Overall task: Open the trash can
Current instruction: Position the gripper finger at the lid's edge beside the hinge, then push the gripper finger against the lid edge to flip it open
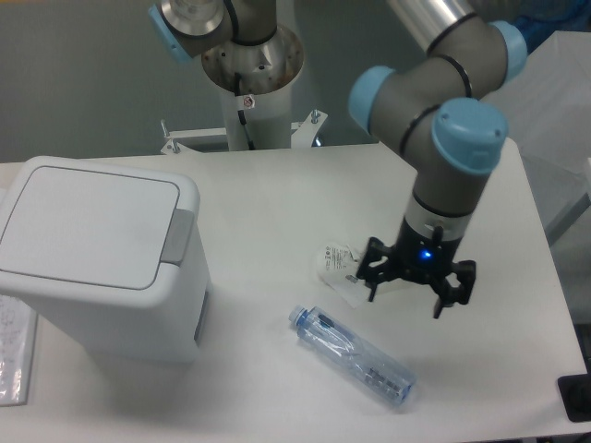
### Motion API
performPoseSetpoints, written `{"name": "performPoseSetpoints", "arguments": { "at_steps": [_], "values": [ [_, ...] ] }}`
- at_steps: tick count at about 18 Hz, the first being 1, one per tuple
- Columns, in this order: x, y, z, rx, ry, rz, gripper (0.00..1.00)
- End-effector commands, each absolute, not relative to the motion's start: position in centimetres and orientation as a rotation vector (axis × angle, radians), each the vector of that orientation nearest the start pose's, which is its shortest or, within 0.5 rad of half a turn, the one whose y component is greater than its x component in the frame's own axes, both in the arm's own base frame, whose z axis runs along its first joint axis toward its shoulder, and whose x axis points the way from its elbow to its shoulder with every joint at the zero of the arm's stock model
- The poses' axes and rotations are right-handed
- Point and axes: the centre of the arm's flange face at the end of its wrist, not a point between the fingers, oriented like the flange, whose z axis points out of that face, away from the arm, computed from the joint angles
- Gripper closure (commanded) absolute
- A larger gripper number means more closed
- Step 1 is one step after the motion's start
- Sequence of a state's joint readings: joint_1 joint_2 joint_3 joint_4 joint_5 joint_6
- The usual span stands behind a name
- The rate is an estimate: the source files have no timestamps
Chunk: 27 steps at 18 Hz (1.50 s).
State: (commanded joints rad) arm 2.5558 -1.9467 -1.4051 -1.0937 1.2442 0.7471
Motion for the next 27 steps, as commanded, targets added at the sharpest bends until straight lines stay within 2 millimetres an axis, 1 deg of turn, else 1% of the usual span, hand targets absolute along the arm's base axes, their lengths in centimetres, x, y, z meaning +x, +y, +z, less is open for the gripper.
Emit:
{"name": "performPoseSetpoints", "arguments": {
  "at_steps": [2,3,5,7,10,13,15,17,18,19,21,24,27],
  "values": [
    [-44.6,50.9,42.7,-2.645,-0.288,-0.069,0.00],
    [-43.9,50.9,44.2,-2.605,-0.327,-0.088,0.00],
    [-42.7,50.6,46.4,-2.559,-0.366,-0.105,0.00],
    [-40.1,51.4,48.5,-2.524,-0.325,-0.126,0.00],
    [-37.1,52.1,50.3,-2.499,-0.328,-0.151,0.00],
    [-33.4,54.1,50.0,-2.516,-0.278,-0.193,0.00],
    [-31.3,53.4,49.8,-2.518,-0.256,-0.207,0.00],
    [-30.2,52.7,49.8,-2.516,-0.252,-0.220,0.00],
    [-29.9,52.5,49.5,-2.521,-0.257,-0.225,0.00],
    [-29.6,52.3,49.8,-2.518,-0.255,-0.222,0.00],
    [-29.4,52.2,49.4,-2.525,-0.255,-0.227,0.00],
    [-29.5,52.4,48.5,-2.536,-0.253,-0.235,0.00],
    [-29.4,52.5,48.2,-2.537,-0.252,-0.235,0.00]
  ]
}}
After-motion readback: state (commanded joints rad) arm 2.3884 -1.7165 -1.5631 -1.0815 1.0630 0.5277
